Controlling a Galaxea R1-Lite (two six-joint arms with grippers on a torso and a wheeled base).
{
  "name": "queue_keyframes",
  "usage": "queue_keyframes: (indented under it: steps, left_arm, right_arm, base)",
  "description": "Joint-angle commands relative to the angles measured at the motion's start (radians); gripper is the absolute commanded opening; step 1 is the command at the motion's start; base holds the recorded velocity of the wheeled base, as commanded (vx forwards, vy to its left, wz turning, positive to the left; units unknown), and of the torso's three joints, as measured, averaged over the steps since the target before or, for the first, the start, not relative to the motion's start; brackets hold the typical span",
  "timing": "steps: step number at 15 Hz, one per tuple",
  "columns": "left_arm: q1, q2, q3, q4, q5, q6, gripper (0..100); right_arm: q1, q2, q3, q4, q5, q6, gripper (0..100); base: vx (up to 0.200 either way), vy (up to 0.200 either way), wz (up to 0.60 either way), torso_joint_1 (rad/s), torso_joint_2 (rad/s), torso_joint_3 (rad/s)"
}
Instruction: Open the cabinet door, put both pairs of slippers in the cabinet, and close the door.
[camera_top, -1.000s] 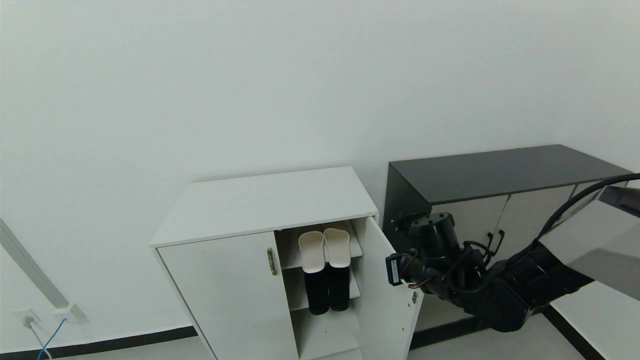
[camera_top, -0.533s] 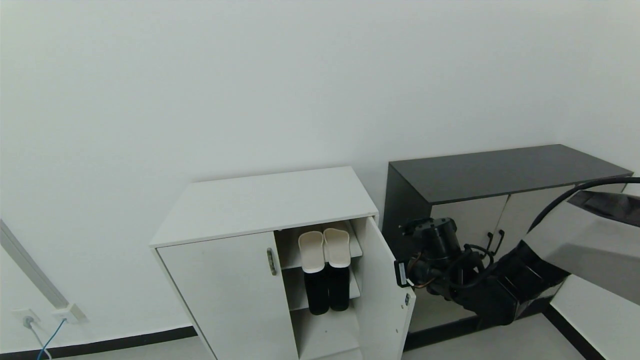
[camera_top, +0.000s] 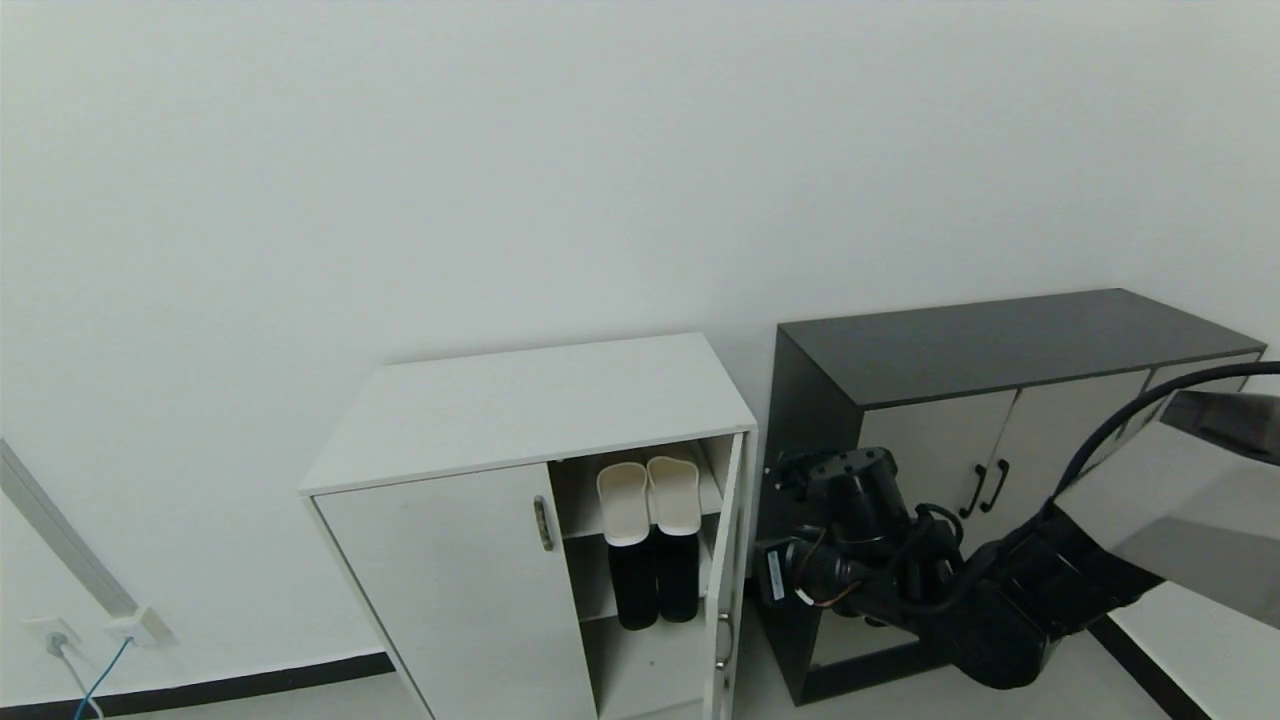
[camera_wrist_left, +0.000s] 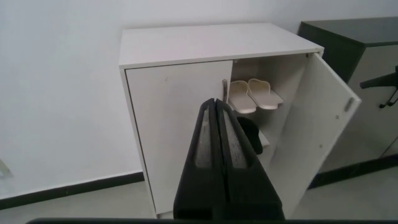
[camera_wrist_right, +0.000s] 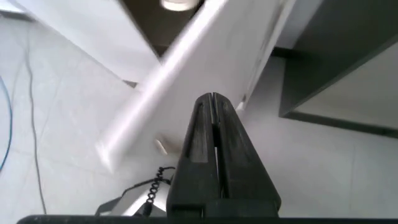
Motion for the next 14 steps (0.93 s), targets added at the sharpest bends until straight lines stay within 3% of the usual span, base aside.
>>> queue_keyframes:
  steps: [1, 4, 10, 14]
  left_arm:
    - [0.001, 0.000, 0.000, 0.000, 0.002, 0.000, 0]
    - [0.001, 0.000, 0.000, 0.000, 0.000, 0.000, 0]
    - [0.001, 0.000, 0.000, 0.000, 0.000, 0.001, 0]
    - [0.001, 0.000, 0.000, 0.000, 0.002, 0.000, 0]
  right_arm:
    - [0.004, -0.064, 0.043, -0.005, 0.005, -0.025, 0]
    - [0.006, -0.074, 0.066, -0.037, 0.005, -0.042, 0]
    - [0.013, -0.073, 0.112, -0.062, 0.060, -0.042, 0]
    - [0.012, -0.065, 0.190, -0.172, 0.084, -0.079, 0]
  base:
    - [0.000, 0.000, 0.00, 0.000, 0.00, 0.000]
    - [0.000, 0.000, 0.00, 0.000, 0.00, 0.000]
    - [0.000, 0.000, 0.60, -0.001, 0.00, 0.006]
    - [0.000, 0.000, 0.00, 0.000, 0.00, 0.000]
